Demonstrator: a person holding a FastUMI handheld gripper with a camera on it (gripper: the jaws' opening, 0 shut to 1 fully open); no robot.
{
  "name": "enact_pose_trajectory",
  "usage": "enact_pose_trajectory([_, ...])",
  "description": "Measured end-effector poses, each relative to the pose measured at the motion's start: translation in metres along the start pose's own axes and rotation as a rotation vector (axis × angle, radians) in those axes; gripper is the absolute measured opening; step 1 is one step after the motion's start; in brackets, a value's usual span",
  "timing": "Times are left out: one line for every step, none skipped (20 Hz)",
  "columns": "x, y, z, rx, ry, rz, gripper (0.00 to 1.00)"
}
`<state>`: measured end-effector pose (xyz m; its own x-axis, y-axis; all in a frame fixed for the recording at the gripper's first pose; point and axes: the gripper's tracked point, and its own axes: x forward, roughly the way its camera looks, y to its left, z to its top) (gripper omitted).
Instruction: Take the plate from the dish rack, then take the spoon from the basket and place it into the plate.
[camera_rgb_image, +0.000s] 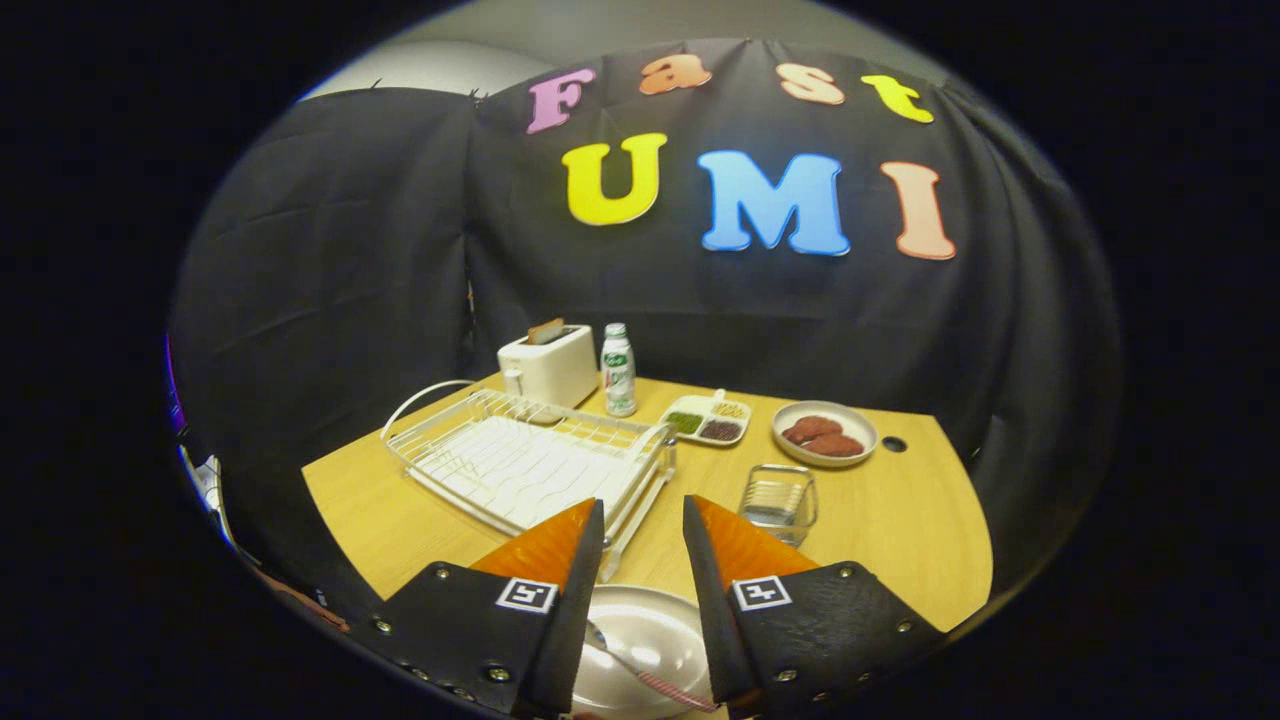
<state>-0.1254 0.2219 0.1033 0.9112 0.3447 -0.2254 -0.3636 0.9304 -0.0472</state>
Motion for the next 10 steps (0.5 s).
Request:
enact_pose_trajectory([-0.003, -0.02, 0.008, 0.01, -0.033, -0.045, 0.49])
enact_pose_trajectory([-0.007, -0.041, 0.012, 0.025, -0.06, -0.09, 0.49])
enact_pose_trajectory([-0.012, -0.061, 0.017, 0.045, -0.082, -0.131, 0.5])
enact_pose_trajectory([-0.013, -0.079, 0.022, 0.067, -0.108, -0.168, 0.55])
enact_pose_trajectory([-0.017, -0.096, 0.026, 0.085, -0.148, -0.199, 0.73])
enact_pose_trajectory([-0.025, -0.116, 0.032, 0.096, -0.199, -0.241, 0.86])
enact_pose_trajectory([-0.024, -0.135, 0.038, 0.098, -0.253, -0.272, 0.98])
enact_pose_trajectory([-0.022, -0.153, 0.039, 0.086, -0.305, -0.307, 0.98])
enact_pose_trajectory([-0.019, -0.173, 0.034, 0.063, -0.34, -0.343, 0.98])
enact_pose_trajectory([-0.012, -0.19, 0.02, 0.037, -0.347, -0.367, 0.97])
